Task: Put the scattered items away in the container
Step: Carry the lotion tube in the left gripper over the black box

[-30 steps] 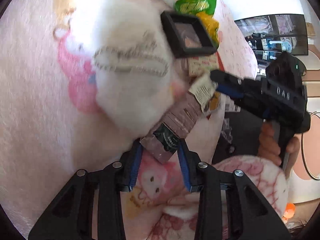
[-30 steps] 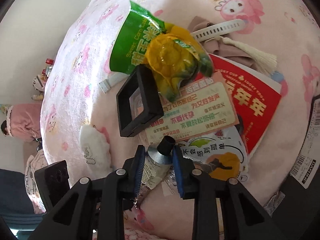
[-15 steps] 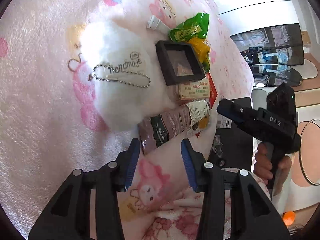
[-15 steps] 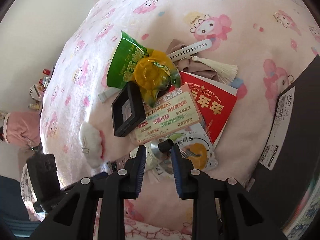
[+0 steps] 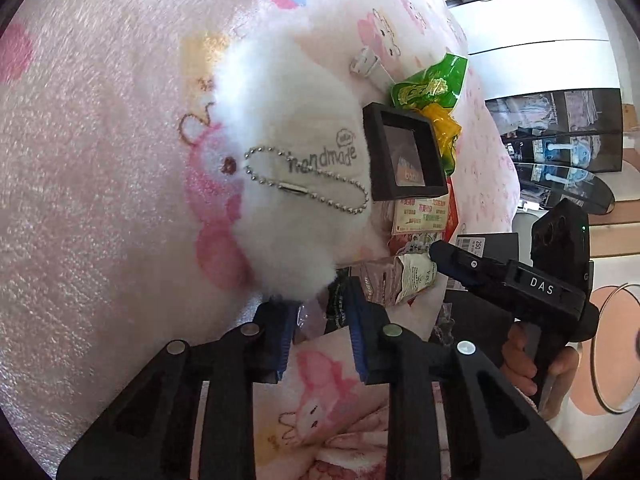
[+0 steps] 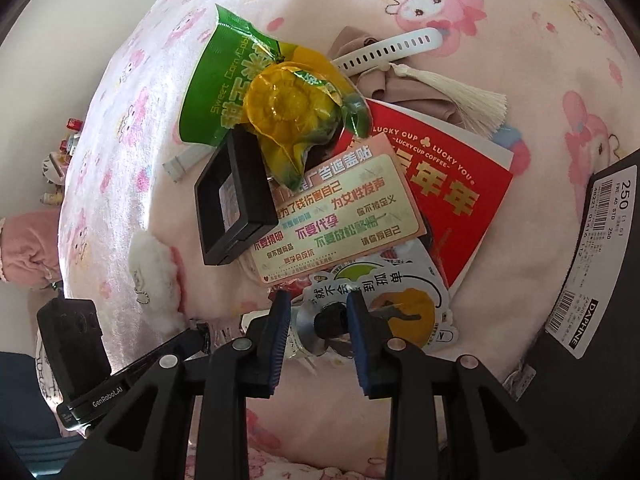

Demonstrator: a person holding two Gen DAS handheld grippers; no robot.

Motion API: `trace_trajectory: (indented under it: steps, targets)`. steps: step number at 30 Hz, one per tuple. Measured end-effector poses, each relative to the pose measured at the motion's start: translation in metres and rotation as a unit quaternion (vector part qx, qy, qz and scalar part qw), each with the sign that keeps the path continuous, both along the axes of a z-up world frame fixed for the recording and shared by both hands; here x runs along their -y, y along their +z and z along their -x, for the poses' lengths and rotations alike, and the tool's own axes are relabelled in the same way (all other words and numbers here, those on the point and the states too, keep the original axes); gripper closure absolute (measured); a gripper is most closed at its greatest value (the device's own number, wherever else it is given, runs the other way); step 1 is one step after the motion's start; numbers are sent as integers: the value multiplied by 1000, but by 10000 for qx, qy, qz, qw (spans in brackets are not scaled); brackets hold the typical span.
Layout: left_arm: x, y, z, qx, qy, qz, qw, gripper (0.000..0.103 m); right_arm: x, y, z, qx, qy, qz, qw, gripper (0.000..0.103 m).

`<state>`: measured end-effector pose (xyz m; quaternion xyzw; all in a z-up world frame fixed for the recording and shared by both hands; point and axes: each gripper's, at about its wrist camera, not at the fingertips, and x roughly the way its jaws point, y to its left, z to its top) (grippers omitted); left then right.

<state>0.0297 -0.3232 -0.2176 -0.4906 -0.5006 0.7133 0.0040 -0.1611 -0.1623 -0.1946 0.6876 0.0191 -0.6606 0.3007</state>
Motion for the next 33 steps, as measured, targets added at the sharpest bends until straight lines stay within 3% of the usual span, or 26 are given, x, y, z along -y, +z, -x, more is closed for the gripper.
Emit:
trace_trajectory:
  steps: [3, 6, 7, 11, 12, 15, 19, 24, 28, 33]
  targets:
    - [0, -1, 0, -8, -42, -58, 10000, 68, 8, 1, -6, -56, 137, -75, 9999, 77]
    - [-4, 3, 1, -164, -148, -87, 9997, 52, 6, 1, -8, 38, -11, -123, 9999, 76]
    - [-5, 3, 2, -170, -207, -66, 9996, 52, 4, 1, -8, 73, -52, -87, 9999, 75]
    - [-13, 2, 9, 11, -343, 208, 9992, 57, 9, -10, -9, 364, -110, 13, 9993, 68]
    - [-14, 4, 10, 55, -347, 308, 9989, 63, 14, -11, -10, 339, -55, -29, 9994, 68]
    - [-14, 16, 10, -61, -346, 394, 9986, 65, 20, -4, -14, 13, -25, -10, 10000, 68]
    - [-14, 37, 6, -289, -358, 474, 9978, 69, 19, 9, -16, -18, -79, 318, 9995, 68]
    - [-29, 75, 12, -596, -625, 644, 9942, 68, 14, 52, -23, -502, -11, 478, 9976, 69]
    - [-51, 114, 22, -921, -946, 771, 9882, 68, -50, 105, -32, -964, -72, 640, 9933, 69]
    - [-105, 163, 44, -1303, -1544, 958, 9747, 67, -142, 166, -34, -1669, -374, 785, 9821, 69]
